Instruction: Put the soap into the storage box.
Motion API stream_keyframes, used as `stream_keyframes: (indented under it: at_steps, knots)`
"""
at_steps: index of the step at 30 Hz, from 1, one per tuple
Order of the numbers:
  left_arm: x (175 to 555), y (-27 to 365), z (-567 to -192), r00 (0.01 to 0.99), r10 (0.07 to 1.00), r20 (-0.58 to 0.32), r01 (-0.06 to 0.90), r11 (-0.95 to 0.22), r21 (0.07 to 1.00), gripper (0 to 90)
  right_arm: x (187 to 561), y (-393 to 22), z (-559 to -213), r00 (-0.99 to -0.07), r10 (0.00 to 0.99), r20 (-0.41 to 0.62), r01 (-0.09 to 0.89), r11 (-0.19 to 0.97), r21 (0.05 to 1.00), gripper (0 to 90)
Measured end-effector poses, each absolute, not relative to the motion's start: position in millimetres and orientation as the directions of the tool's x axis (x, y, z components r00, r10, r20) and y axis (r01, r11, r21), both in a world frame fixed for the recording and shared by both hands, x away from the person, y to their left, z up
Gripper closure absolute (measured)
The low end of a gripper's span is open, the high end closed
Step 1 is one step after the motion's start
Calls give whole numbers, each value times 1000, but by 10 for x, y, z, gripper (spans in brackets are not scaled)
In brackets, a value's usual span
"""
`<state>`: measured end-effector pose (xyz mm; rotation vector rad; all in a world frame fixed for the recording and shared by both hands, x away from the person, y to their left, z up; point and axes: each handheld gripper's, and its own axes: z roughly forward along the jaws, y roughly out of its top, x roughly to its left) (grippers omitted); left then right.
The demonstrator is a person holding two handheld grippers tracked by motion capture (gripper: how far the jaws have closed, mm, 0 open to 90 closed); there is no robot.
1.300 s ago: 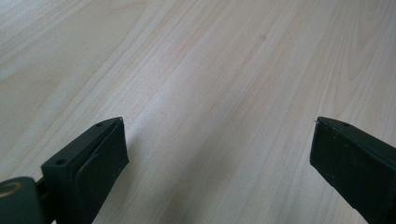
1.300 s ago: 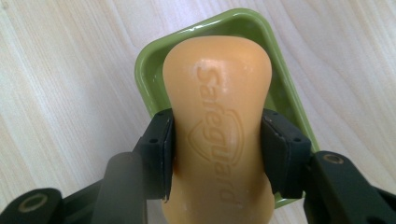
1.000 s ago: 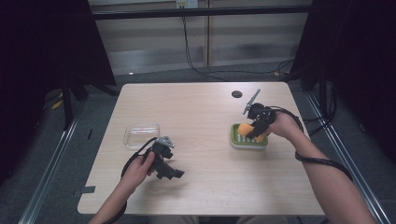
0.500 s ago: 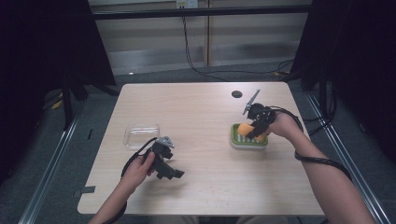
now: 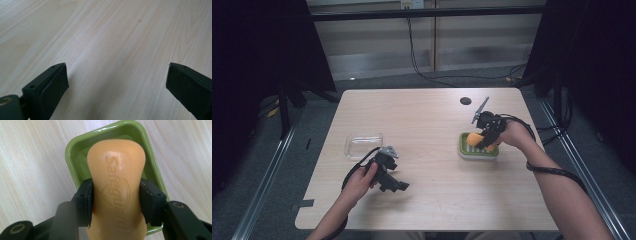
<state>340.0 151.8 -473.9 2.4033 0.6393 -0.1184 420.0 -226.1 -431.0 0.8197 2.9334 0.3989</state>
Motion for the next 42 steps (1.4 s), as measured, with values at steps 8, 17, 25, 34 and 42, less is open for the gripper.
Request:
stream_keyframes:
  at_steps: [8, 17, 25, 34, 42]
  knots:
    - [3411, 1527, -4726, 889, 398, -224, 452, -697, 556, 41, 4197, -2252, -4340, -863, 506, 1, 489, 833, 258, 498]
    - [3410, 1526, -4721, 885, 405, -230, 461, -688, 561, 40, 4217, -2235, -4392, -874, 485, -3, 469, 847, 249, 498]
    - [3404, 1517, -4724, 880, 413, -235, 470, -682, 560, 41, 4238, -2200, -4450, -872, 490, -2, 474, 844, 251, 497]
    - [3401, 1516, -4721, 879, 413, -239, 472, -675, 568, 40, 4254, -2172, -4485, -882, 471, -3, 455, 854, 253, 496]
    - [3398, 1512, -4729, 877, 416, -241, 475, -673, 567, 41, 4261, -2162, -4494, -889, 457, -12, 440, 863, 248, 497]
